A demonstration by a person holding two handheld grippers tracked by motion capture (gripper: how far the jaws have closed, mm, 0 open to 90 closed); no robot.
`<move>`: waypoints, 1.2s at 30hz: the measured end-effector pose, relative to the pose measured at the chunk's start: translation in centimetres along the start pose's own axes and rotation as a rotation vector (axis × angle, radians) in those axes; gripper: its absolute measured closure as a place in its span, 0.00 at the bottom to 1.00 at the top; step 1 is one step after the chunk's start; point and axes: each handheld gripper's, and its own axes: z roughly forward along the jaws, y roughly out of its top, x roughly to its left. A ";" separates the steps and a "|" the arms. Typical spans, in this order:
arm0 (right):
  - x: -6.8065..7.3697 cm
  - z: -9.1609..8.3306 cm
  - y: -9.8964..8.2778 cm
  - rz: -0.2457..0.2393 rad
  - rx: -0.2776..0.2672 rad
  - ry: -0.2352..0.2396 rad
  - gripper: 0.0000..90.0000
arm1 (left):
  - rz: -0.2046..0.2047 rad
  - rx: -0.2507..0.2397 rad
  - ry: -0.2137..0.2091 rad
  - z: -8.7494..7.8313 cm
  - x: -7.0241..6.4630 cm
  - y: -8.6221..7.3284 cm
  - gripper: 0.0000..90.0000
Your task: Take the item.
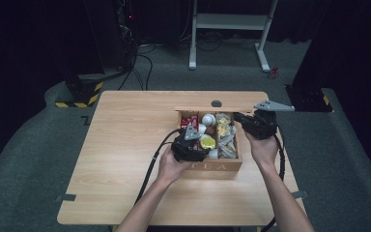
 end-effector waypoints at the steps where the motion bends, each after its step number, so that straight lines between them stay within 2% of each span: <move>1: 0.0 0.0 0.1 0.001 -0.003 0.001 1.00 | -0.002 0.002 -0.001 0.1 0.0 0.1 0.38; 9: -0.1 0.1 0.3 0.001 -0.001 -0.003 1.00 | -0.017 0.004 0.001 1.2 0.4 0.2 0.38; 20: -0.1 0.1 0.3 0.001 -0.006 -0.001 1.00 | -0.030 0.037 0.018 2.7 0.5 0.3 0.34; 29: -0.1 0.4 0.2 0.005 0.001 -0.003 1.00 | -0.011 0.071 0.042 3.4 0.1 0.7 0.34; 36: -0.2 0.5 0.2 0.004 0.004 -0.004 1.00 | -0.016 0.102 0.056 4.0 0.0 1.0 0.36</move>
